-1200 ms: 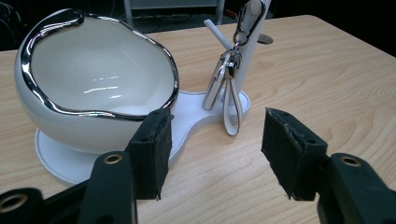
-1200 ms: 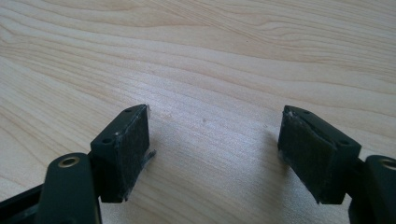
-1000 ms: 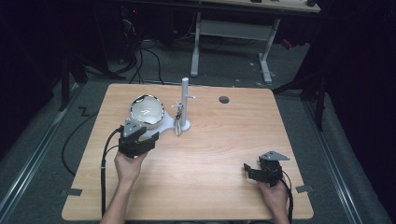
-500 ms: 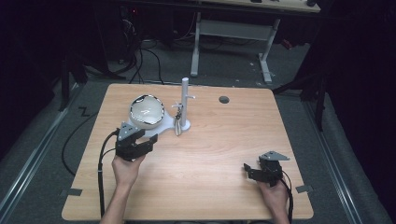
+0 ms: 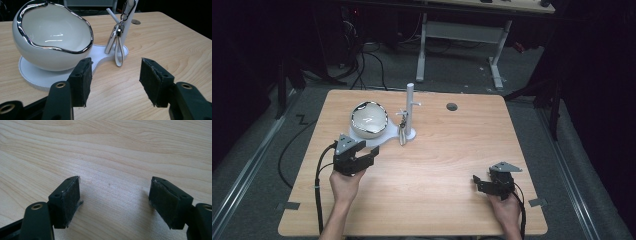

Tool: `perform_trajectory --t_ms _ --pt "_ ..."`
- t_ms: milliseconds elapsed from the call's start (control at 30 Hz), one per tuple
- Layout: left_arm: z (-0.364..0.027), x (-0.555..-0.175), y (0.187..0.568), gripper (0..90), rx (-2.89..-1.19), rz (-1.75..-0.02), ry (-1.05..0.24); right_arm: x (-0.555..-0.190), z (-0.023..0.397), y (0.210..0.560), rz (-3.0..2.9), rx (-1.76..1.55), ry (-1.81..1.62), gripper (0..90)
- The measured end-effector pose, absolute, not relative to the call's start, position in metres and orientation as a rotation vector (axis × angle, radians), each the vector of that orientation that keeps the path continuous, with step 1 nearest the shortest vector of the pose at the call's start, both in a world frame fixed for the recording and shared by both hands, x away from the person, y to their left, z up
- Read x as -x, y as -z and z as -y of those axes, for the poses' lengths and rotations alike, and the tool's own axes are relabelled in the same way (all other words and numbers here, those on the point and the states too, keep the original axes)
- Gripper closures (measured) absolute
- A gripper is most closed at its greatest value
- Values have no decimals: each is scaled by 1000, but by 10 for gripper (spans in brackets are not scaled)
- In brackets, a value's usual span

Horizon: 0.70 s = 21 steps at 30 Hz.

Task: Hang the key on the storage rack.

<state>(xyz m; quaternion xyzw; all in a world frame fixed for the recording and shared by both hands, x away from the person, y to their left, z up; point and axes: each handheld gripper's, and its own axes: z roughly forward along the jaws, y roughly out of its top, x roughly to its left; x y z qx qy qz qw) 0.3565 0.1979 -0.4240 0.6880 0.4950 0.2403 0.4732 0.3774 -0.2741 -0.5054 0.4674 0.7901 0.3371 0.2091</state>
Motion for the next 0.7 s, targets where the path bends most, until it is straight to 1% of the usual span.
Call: perform_trajectory --t_ms 700 --pt "-199 -339 432 440 -1701 -1211 -612 -377 274 505 -2198 -1300 -938 251"
